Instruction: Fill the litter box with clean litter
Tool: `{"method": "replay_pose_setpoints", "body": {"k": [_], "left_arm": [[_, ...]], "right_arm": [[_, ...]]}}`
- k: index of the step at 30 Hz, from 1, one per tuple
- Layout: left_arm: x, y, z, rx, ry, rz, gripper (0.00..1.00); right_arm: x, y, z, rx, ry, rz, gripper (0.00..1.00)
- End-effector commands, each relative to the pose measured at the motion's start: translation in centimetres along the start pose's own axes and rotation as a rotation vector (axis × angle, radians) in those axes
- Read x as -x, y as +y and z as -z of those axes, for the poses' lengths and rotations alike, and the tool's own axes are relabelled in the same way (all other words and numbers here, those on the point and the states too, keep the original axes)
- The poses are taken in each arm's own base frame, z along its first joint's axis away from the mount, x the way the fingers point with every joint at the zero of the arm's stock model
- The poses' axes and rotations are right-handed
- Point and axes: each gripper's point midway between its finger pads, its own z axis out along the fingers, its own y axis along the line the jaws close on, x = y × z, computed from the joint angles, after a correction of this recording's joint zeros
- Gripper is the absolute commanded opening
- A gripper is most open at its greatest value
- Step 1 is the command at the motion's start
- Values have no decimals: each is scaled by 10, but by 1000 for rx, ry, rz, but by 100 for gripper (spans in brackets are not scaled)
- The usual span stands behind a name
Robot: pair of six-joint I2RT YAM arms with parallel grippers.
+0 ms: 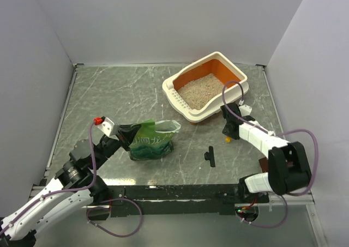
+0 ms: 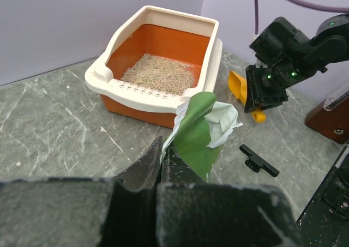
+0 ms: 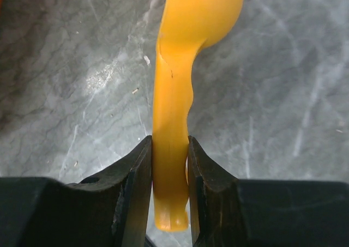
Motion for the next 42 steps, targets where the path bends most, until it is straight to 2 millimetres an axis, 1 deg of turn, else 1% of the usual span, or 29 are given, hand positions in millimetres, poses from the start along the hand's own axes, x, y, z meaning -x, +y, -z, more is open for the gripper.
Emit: {"method": "replay_pose_setpoints", "body": {"k": [1, 3, 4, 6, 7, 9, 12, 15, 18, 19, 20, 22, 23, 25, 27, 30, 32, 33, 35, 37, 42], "left_arm": [[30, 0, -2, 9, -105, 12, 0], [28, 0, -3, 12, -96, 10, 1], [28, 1, -4, 18, -95, 8, 1], [26, 3, -4, 29, -89, 2, 1], [25, 4, -5, 34, -86, -2, 1], [24, 6, -5, 41, -84, -6, 1], [24, 6, -6, 42, -84, -9, 1], [27, 5, -6, 35, -92, -12, 1], [35, 3, -3, 25, -124, -20, 1], [37, 3, -2, 21, -136, -27, 1], [41, 3, -1, 18, -148, -34, 1], [44, 3, -1, 18, -154, -46, 1], [45, 2, 0, 16, -151, -52, 1], [44, 2, -1, 16, -137, -62, 1], [45, -1, -1, -3, -126, -70, 1], [46, -1, -2, -4, -103, -87, 1], [50, 0, -1, 3, -102, -99, 1], [44, 2, -1, 10, -75, -107, 1], [45, 2, 1, 7, -69, -121, 1], [47, 2, 3, 6, -70, -123, 1], [56, -3, 10, -19, -97, -121, 1]], "right_arm": [[-7, 17, -16, 66, 65, -11, 4], [-9, 18, -22, 60, 82, -10, 6], [-10, 18, -24, 59, 89, -8, 10], [-8, 20, -25, 64, 87, -2, 25], [-7, 21, -24, 68, 87, 2, 29], [-1, 22, -19, 82, 75, 10, 37], [15, 24, -5, 104, 37, 23, 42], [35, 26, 18, 146, -16, 46, 47], [58, 34, 50, 242, -83, 103, 53], [65, 43, 63, 308, -105, 133, 55], [75, 52, 81, 396, -146, 164, 58], [79, 78, 116, 609, -189, 253, 63], [74, 95, 137, 751, -188, 311, 65], [67, 117, 172, 964, -222, 443, 69], [53, 130, 196, 1126, -234, 567, 70], [41, 139, 209, 1252, -297, 695, 72], [31, 147, 220, 1383, -357, 753, 72], [24, 151, 224, 1451, -393, 782, 72], [8, 155, 242, 1607, -464, 863, 72], [-9, 157, 251, 1728, -499, 952, 73], [-33, 171, 255, 1851, -526, 1126, 72]]}}
